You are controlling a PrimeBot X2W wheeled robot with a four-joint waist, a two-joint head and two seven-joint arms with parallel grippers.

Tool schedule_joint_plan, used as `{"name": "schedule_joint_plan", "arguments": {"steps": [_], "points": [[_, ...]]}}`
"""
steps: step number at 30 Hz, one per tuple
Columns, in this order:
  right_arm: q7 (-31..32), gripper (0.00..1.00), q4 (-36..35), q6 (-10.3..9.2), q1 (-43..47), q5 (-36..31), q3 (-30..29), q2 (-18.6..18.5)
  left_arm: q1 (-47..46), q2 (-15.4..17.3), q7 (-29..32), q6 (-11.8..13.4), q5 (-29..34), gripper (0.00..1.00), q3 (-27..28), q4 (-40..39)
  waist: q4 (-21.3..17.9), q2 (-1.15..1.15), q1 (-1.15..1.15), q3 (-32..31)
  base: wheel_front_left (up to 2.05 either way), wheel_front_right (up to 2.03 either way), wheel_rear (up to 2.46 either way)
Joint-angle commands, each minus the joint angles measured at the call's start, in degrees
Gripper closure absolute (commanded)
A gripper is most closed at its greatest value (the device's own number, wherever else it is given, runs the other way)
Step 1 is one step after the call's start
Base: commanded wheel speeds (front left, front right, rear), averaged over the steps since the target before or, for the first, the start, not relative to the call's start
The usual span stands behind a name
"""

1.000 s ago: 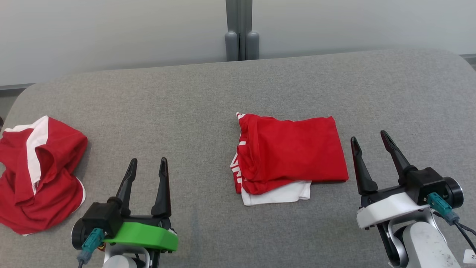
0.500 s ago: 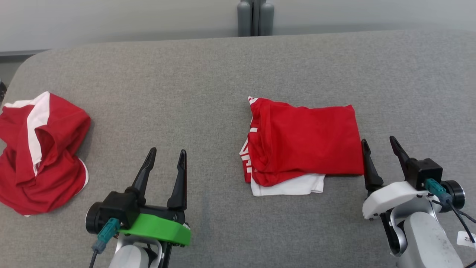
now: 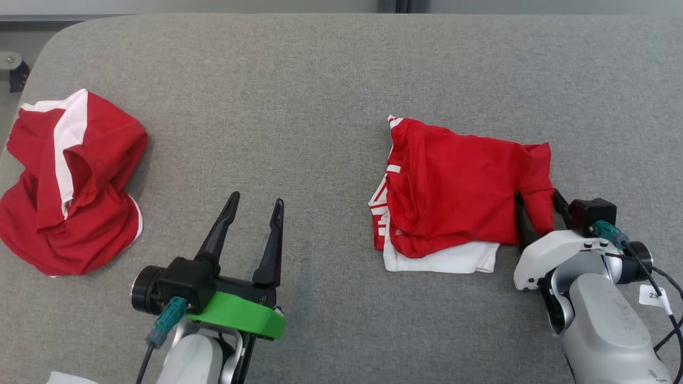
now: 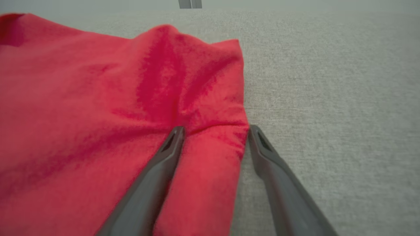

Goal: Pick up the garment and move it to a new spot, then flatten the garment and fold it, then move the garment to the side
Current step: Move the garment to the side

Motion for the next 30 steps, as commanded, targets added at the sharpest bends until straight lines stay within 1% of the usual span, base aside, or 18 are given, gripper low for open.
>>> {"name": "schedule_joint_plan", "arguments": {"steps": [1,4,8,10,12,16,19,21,22,24,30], "points": [[0.1,1.00,1.5,0.01,0.0,0.3,1.2,0.3,-0.7,0.1,0.0,-0.2,0.0,0.00,-0.1,-0.3,-0.2,0.00,0.00,-0.2,0.00,0.00,0.00],[-0.8,1.00,2.6,0.00,-0.9,0.5,3.0,-0.6,-0.4,0.1,0.0,0.0,-0.1,0.00,-0.5,-0.7,-1.2,0.00,0.00,-0.9,0.00,0.00,0.00],[-1.7,1.00,2.0,-0.05,-2.2,-0.6,5.4,-2.3,-0.2,0.1,0.0,0.0,0.2,0.00,-0.9,-1.3,-3.2,0.00,0.00,-1.7,0.00,0.00,0.00],[-2.0,1.00,1.0,-0.04,-2.9,-1.2,7.6,-3.2,-0.4,0.1,0.0,0.0,0.5,0.00,-1.4,-1.4,-4.5,0.00,0.00,-1.9,0.00,0.00,0.00],[-2.2,1.00,-0.2,-0.04,-3.4,-0.4,10.2,-4.0,-0.6,0.1,0.0,-0.2,0.6,0.00,-2.5,-1.4,-6.1,0.00,0.00,-2.1,0.00,0.00,0.00],[-2.1,1.00,-2.5,-0.05,-5.4,-0.8,15.2,-8.6,-2.1,0.2,0.0,-0.1,0.4,0.00,-3.8,-2.3,-9.8,0.00,0.00,-0.9,0.00,0.00,0.00],[-2.2,1.00,-3.4,-0.05,-7.7,-0.9,17.4,-13.1,-3.5,0.2,0.0,-0.2,0.3,0.00,-4.9,-3.1,-11.9,0.00,0.00,1.1,0.00,0.00,0.00],[-2.2,1.00,-3.2,-0.05,-9.4,-0.1,17.5,-16.1,-4.8,0.2,0.0,-0.4,0.6,0.00,-5.6,-3.6,-12.9,0.00,0.00,2.8,0.00,0.00,0.00],[-2.2,1.00,-2.8,-0.05,-11.2,0.4,16.9,-19.1,-5.9,0.2,0.0,-0.4,0.9,0.00,-6.1,-4.0,-13.5,0.00,0.00,4.7,0.00,0.00,0.00],[-2.2,1.00,-2.4,-0.05,-12.8,0.3,15.5,-21.9,-7.0,0.2,0.0,-0.6,1.1,0.00,-6.3,-4.0,-13.8,0.00,0.00,6.6,0.00,0.00,0.00],[-2.2,1.00,-0.7,-0.05,-17.4,-1.4,10.1,-28.3,-9.9,0.2,0.0,-1.2,2.1,0.00,-6.0,-4.4,-13.3,0.00,0.00,11.7,0.00,0.00,0.00]]}}
